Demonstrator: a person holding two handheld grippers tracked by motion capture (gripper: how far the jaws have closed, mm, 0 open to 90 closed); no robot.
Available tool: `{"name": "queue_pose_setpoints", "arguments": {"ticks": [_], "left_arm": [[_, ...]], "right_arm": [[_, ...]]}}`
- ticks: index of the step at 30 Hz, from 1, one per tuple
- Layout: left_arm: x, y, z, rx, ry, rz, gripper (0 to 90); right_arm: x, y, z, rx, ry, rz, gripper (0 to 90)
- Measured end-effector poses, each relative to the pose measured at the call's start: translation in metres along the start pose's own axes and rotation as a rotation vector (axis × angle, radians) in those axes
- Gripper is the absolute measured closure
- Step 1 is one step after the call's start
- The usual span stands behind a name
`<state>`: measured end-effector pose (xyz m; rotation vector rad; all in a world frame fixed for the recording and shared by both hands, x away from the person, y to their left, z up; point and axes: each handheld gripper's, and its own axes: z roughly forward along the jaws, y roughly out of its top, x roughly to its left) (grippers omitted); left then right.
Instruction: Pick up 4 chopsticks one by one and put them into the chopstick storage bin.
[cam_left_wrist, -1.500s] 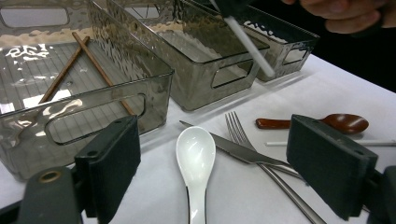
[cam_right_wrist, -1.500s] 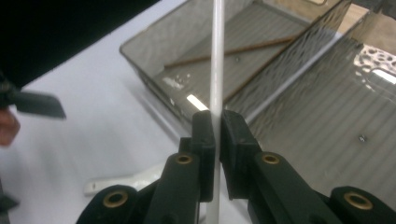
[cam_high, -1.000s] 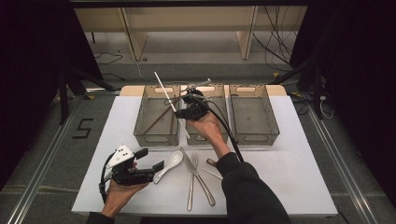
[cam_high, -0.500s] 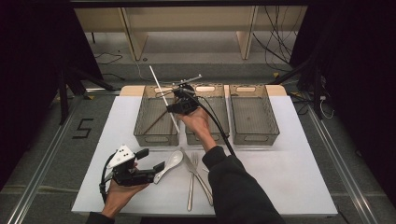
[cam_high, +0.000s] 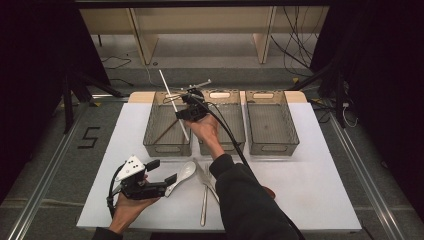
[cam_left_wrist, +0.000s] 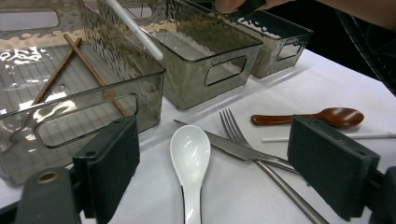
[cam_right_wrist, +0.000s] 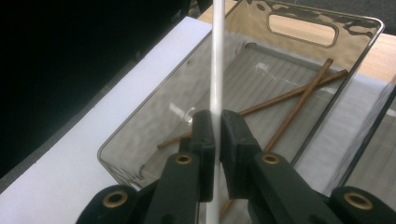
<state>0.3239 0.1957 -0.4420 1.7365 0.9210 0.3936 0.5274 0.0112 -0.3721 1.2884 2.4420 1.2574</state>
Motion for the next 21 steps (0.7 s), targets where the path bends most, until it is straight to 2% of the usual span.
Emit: {"name": "queue_pose_setpoints", "arguments": {"ticks": [6,21], "left_arm": [[-0.001,0.000,0.000,0.000,0.000,0.000,16.6],[-0.001,0.000,0.000,0.003,0.000,0.004,16.6]], "right_arm": [[0.000,-0.004,0.008,0.014,-0.017,-0.009,85.0],[0.000,-0.013,0.021,0.054,-0.037,0.003,84.8]]}}
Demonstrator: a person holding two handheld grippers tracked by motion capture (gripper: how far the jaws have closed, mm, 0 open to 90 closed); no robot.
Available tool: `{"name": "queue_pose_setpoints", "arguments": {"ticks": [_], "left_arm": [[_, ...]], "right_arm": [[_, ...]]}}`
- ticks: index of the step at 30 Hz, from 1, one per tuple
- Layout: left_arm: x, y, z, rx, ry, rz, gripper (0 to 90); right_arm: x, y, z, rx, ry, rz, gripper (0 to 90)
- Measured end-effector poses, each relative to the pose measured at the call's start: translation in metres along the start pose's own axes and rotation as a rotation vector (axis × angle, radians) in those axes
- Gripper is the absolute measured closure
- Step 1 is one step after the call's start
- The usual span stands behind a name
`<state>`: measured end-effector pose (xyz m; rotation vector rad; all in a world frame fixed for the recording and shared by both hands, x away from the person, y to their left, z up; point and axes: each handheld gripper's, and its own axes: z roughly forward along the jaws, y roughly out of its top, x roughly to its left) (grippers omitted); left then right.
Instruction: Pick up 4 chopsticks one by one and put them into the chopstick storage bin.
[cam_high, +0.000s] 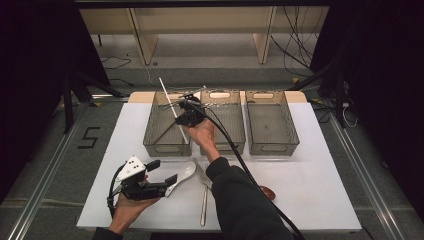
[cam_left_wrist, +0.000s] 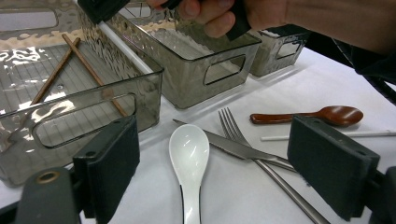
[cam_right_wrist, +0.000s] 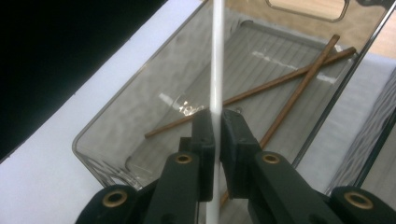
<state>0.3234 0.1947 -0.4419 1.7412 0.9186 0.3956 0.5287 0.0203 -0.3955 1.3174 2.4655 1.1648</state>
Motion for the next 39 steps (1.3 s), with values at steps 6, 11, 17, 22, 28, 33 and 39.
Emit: {"name": "queue_pose_setpoints", "arguments": {"ticks": [6,11,17,22,28,33,39], "left_arm": [[0.000,0.000,0.000,0.002,-0.003,0.000,16.6],[0.000,0.000,0.000,0.002,-0.003,-0.002,16.6],[0.000,0.000,0.000,0.003,-0.003,-0.007,16.6],[0.001,0.000,0.000,0.002,-0.003,-0.007,16.6],[0.001,0.000,0.000,-0.002,-0.003,-0.021,16.5],[0.002,0.000,0.000,-0.004,-0.003,-0.027,16.5],[0.002,0.000,0.000,0.001,-0.002,-0.027,16.5]], "right_arm": [[-0.003,-0.005,0.005,0.017,-0.007,0.009,84.6],[-0.003,-0.006,0.007,0.030,-0.010,0.010,83.2],[-0.004,-0.004,0.002,0.022,0.009,0.012,72.4],[-0.005,-0.001,-0.010,0.014,0.030,-0.008,58.4],[-0.002,-0.002,-0.034,0.014,0.058,-0.071,44.6],[0.001,-0.007,-0.061,0.019,0.072,-0.131,40.0],[-0.006,-0.021,-0.088,0.023,0.076,-0.156,36.4]]}}
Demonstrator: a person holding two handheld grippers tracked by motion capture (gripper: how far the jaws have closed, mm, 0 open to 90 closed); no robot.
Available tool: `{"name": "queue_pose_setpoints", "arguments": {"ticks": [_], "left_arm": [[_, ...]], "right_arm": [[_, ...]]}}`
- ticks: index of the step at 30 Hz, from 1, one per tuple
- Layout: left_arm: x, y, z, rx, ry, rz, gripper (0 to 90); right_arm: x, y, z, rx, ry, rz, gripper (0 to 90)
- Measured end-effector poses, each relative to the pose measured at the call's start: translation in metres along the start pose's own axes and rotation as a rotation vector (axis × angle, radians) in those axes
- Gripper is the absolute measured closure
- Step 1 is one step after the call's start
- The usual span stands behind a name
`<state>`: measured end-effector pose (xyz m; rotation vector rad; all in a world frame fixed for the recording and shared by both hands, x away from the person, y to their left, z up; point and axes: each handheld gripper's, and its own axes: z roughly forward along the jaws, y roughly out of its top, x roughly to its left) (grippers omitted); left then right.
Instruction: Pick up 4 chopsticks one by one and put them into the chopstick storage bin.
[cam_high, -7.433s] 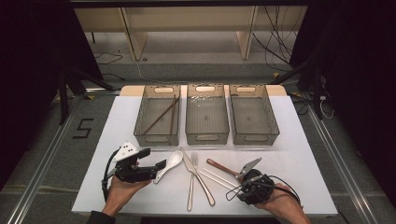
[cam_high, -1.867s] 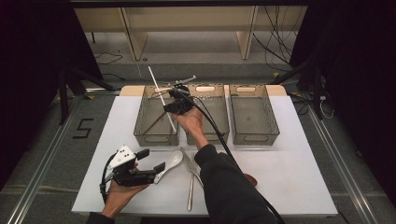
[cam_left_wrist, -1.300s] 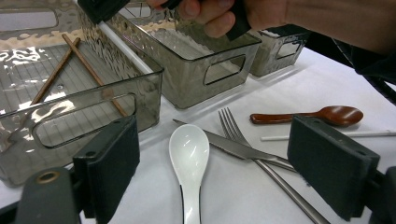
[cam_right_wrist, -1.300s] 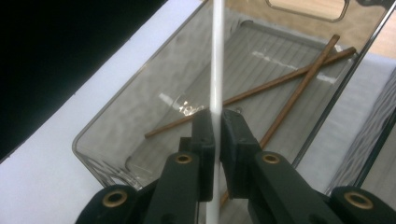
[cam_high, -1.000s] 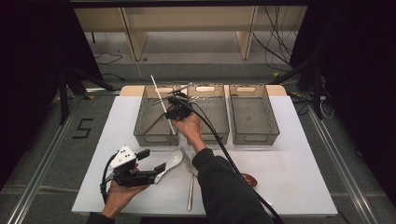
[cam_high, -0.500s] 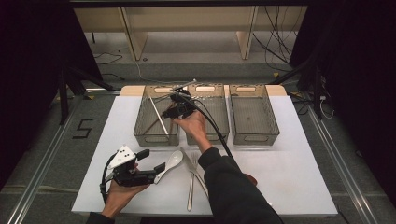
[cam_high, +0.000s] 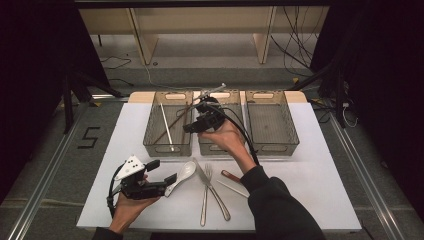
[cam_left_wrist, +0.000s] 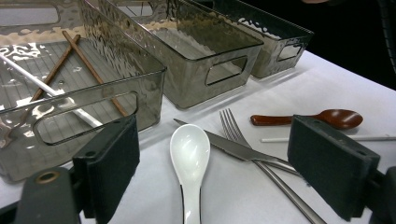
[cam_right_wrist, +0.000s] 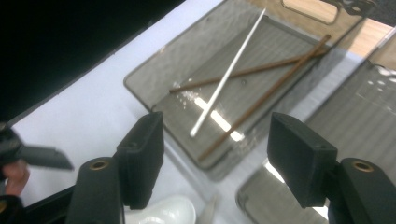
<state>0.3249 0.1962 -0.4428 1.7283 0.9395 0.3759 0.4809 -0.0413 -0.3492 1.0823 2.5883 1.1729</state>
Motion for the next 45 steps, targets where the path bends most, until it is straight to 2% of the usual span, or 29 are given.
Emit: {"name": "queue_pose_setpoints", "arguments": {"ticks": [7,13,19,22,29,34,37,40,45], "left_arm": [[0.001,0.000,0.000,-0.001,0.003,-0.003,16.3],[0.001,0.000,0.000,-0.001,0.005,-0.001,16.3],[0.001,0.000,0.000,-0.005,0.006,-0.006,16.3],[0.001,0.000,0.000,-0.005,0.008,-0.008,16.2],[0.001,0.000,0.001,-0.003,0.009,-0.006,16.2],[0.001,0.000,0.000,-0.004,0.011,-0.009,16.2],[0.002,0.000,0.000,-0.004,0.011,-0.009,16.2],[0.001,0.000,0.000,0.000,0.011,-0.003,16.2],[0.000,0.000,0.000,0.001,0.010,0.000,16.2]], "right_arm": [[0.000,-0.022,-0.024,0.021,0.001,-0.047,33.9],[0.002,-0.039,-0.041,0.032,-0.001,-0.067,32.2],[0.000,-0.060,-0.053,0.049,0.006,-0.054,31.3],[0.000,-0.073,-0.058,0.074,-0.002,-0.070,31.0],[0.000,-0.102,-0.068,0.110,0.000,-0.075,31.1],[0.000,-0.124,-0.074,0.153,-0.019,-0.087,31.0],[-0.001,-0.141,-0.080,0.164,-0.013,-0.064,31.1],[-0.002,-0.157,-0.084,0.214,-0.027,-0.070,30.7],[-0.005,-0.176,-0.091,0.248,-0.036,-0.049,31.6]]}}
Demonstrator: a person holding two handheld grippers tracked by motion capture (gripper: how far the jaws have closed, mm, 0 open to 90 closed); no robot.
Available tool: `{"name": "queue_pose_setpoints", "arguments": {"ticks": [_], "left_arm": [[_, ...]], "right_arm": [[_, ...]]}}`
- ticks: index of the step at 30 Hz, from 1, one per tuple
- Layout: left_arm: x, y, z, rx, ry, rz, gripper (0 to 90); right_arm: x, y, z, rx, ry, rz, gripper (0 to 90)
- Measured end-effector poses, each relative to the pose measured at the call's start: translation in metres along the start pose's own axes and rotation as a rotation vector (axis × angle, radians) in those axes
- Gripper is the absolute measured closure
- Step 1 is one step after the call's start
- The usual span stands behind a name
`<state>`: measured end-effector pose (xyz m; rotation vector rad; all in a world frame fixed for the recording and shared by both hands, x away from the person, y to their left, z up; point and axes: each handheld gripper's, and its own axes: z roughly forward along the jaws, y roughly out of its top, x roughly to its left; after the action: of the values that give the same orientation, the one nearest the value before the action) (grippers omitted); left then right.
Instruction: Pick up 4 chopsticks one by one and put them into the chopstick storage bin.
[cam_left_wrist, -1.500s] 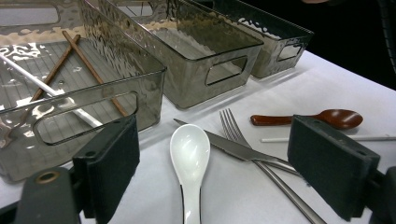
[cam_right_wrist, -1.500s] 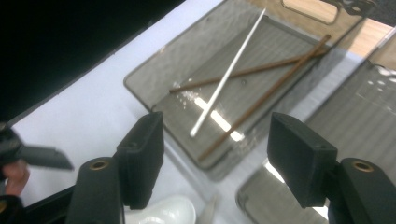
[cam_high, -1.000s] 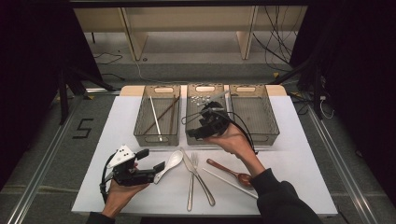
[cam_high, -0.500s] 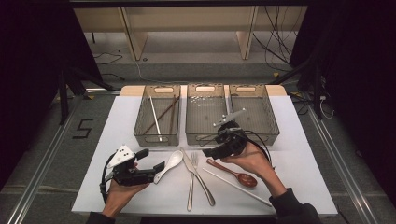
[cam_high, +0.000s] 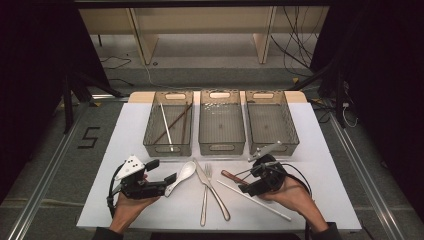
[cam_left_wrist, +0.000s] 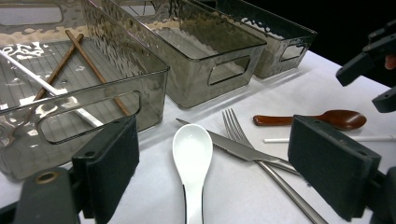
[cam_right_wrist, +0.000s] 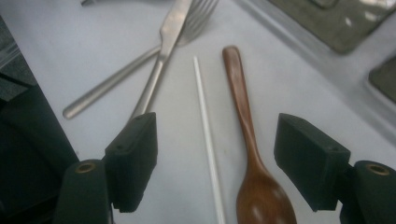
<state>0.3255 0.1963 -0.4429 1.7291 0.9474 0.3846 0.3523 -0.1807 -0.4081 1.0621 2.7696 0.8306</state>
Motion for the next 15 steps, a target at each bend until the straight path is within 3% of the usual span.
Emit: {"name": "queue_pose_setpoints", "arguments": {"ticks": [15], "left_arm": [[0.000,0.000,0.000,-0.001,-0.001,0.001,16.2]], "right_arm": [[0.005,-0.022,0.010,0.094,-0.012,-0.025,40.7]]}}
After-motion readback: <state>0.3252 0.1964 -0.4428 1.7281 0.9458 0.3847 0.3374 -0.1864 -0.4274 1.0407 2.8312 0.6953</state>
